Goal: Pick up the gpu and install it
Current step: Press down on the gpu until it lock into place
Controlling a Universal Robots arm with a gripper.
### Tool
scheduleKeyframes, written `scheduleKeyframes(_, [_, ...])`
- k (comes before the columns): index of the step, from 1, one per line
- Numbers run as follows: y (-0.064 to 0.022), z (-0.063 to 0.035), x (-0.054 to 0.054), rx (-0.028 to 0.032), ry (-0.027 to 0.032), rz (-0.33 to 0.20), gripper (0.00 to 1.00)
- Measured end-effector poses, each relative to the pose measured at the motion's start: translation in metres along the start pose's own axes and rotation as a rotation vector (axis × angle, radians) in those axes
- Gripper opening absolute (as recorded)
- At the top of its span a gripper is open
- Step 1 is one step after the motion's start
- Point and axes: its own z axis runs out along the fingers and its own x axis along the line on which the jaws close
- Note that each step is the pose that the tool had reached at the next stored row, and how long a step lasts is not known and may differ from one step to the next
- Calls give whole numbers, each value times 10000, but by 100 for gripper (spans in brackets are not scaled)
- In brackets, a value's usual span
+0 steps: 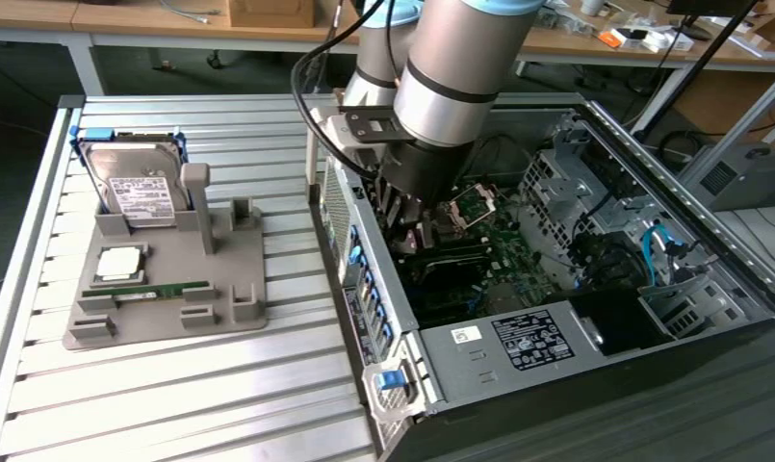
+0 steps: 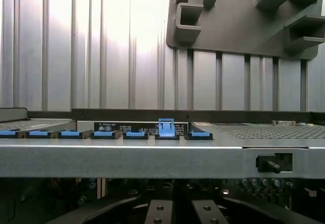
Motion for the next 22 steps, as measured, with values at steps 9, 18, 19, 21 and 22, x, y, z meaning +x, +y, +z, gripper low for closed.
scheduleKeyframes(9, [38, 15, 1, 8, -10, 0, 11])
scheduleKeyframes(18, [-164, 50, 3, -107, -14, 0, 11])
scheduleKeyframes(19, [-187, 52, 3, -118, -13, -1, 11])
scheduleKeyframes(21, [-243, 60, 4, -150, -15, -1, 11])
scheduleKeyframes(22, [-269, 64, 4, -164, -16, -1, 11])
